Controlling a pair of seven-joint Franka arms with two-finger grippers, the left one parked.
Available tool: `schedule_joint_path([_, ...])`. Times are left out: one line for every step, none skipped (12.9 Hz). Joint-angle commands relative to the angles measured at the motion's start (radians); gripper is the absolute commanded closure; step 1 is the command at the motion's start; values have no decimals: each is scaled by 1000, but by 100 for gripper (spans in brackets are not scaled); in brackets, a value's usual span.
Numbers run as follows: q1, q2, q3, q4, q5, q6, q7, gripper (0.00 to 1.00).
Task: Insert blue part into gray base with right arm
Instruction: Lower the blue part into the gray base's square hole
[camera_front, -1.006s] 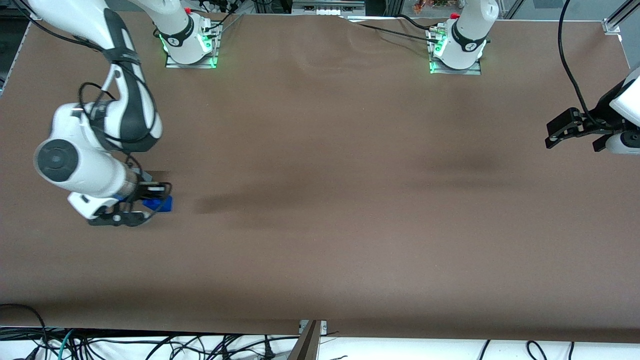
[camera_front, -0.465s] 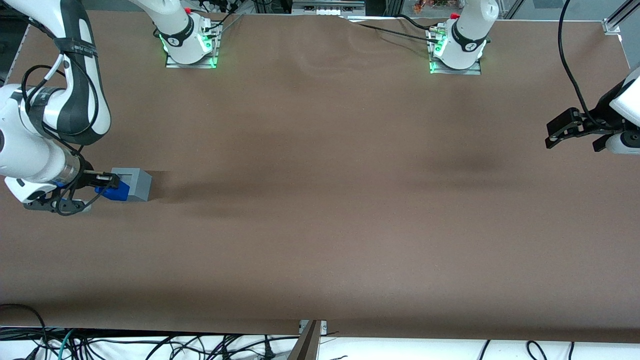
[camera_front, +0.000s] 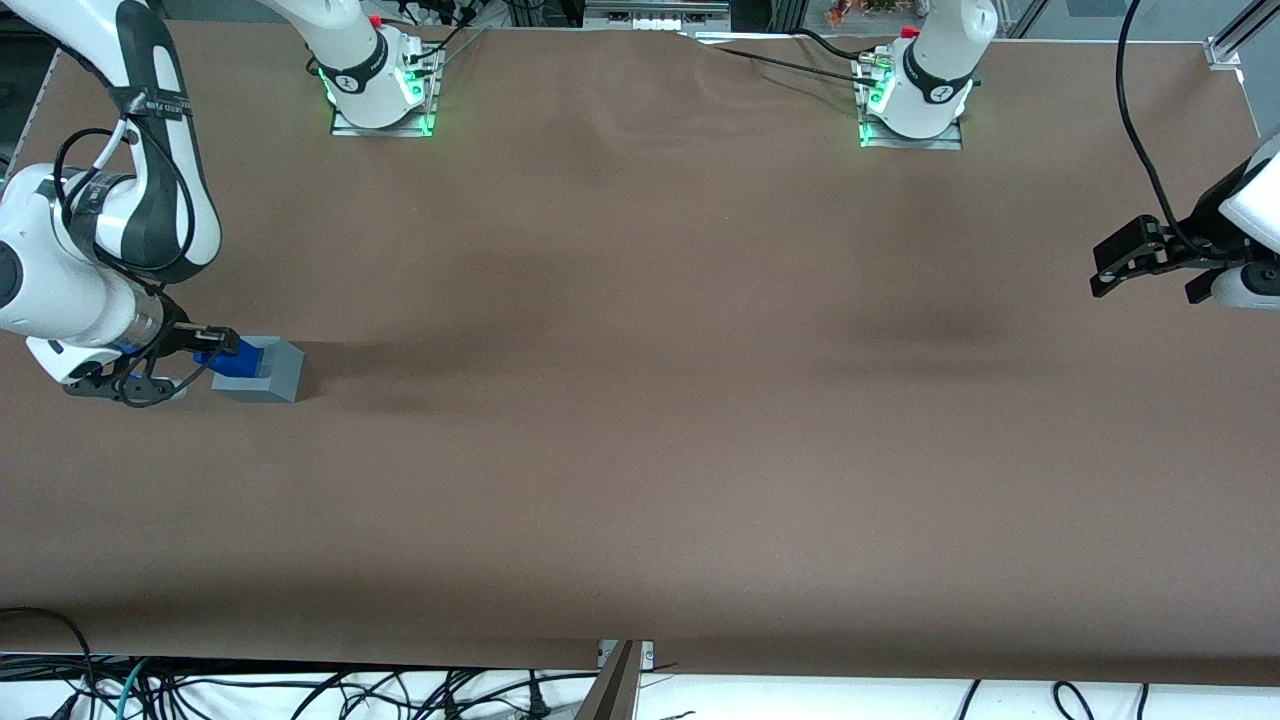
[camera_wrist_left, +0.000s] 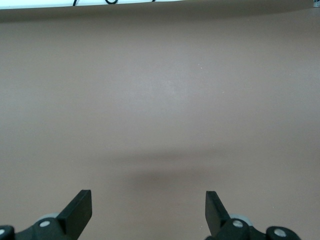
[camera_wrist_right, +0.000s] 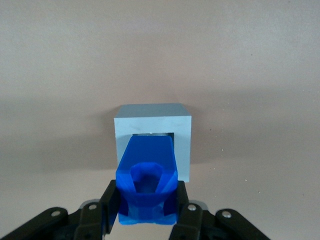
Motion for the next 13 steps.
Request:
schedule_joint_path([9, -40, -9, -42, -2, 13, -23, 78])
schedule_joint_path([7, -40, -9, -44, -2, 13, -25, 78])
schedule_joint_path([9, -40, -9, -45, -2, 13, -29, 78])
schedule_joint_path([7, -38, -9, -48, -2, 19, -32, 78])
schedule_joint_path([9, -38, -9, -53, -2, 25, -40, 78])
schedule_joint_path([7, -38, -9, -62, -2, 37, -55, 78])
schedule_joint_path([7, -38, -10, -67, -2, 48, -63, 78])
schedule_joint_path([7, -37, -21, -71, -2, 53, -74, 78])
schedule_joint_path([7, -35, -21, -71, -2, 54, -77, 78])
schedule_joint_path([7, -35, -21, -71, -2, 60, -77, 78])
schedule_joint_path([7, -32, -21, -71, 0, 63, -77, 78])
schedule_joint_path([7, -32, -21, -71, 0, 71, -77, 78])
schedule_joint_path([7, -30, -21, -71, 1, 74, -77, 78])
